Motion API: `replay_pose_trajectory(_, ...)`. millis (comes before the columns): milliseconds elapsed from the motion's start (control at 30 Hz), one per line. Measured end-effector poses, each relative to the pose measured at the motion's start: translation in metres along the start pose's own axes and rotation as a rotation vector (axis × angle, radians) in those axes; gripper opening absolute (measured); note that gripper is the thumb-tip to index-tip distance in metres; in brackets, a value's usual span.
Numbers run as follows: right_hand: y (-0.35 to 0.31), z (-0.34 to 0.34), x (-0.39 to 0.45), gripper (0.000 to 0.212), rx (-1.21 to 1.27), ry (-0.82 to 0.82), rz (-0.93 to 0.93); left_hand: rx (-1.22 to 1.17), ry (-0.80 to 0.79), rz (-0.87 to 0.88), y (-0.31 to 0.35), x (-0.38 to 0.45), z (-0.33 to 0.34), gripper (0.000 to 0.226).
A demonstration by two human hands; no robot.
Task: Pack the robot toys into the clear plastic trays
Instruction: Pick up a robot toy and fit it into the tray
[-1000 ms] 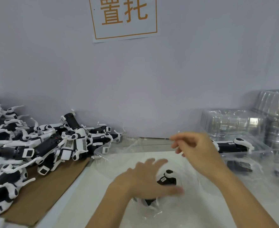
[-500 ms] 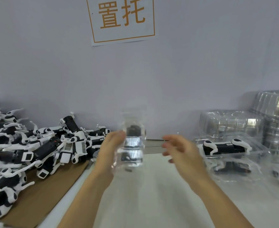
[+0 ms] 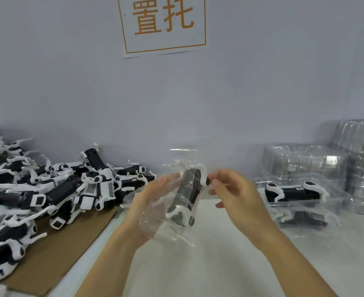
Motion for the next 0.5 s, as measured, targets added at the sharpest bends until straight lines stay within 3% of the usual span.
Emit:
replay_pose_trajectory(100, 0.016, -0.012, 0.000, 0.026, 0.051, -0.004, 0.207, 0.368, -0.024, -0.117, -0.014, 0.003, -0.014, 0.044)
replay_pose_trajectory(200, 0.030, -0.027, -0.004, 0.025, 0.206, 0.147, 0.348, 0.553, 0.011, -0.179, -0.021, 0.004, -0.011, 0.062)
replay_pose_trajectory(333, 0.017, -0.029, -0.008, 0.032, -0.501, 0.229, 0.345, 0.893, -0.024, -0.142, -0.021, 0.013, 0.007, 0.070)
replay_pose_trajectory(433, -0.001, -0.017, -0.014, 0.032, -0.743, 0.293, 0.254, 1.059, -0.061, -0.147, -0.026, 0.016, 0.010, 0.077)
replay_pose_trajectory(500, -0.011, -0.001, -0.010, 0.034, -0.795, 0.172, 0.092, 1.167, -0.119, -0.213, -0.035, 0.014, 0.010, 0.076)
Point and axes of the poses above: each hand's wrist, its own x-axis towards the middle knuckle, its own z-axis out of the palm, y = z × x, the point moved 8 cm from there along x, towards the middle knuckle, and after that the axes turned 12 degrees about -y, right-handed, at the moved point
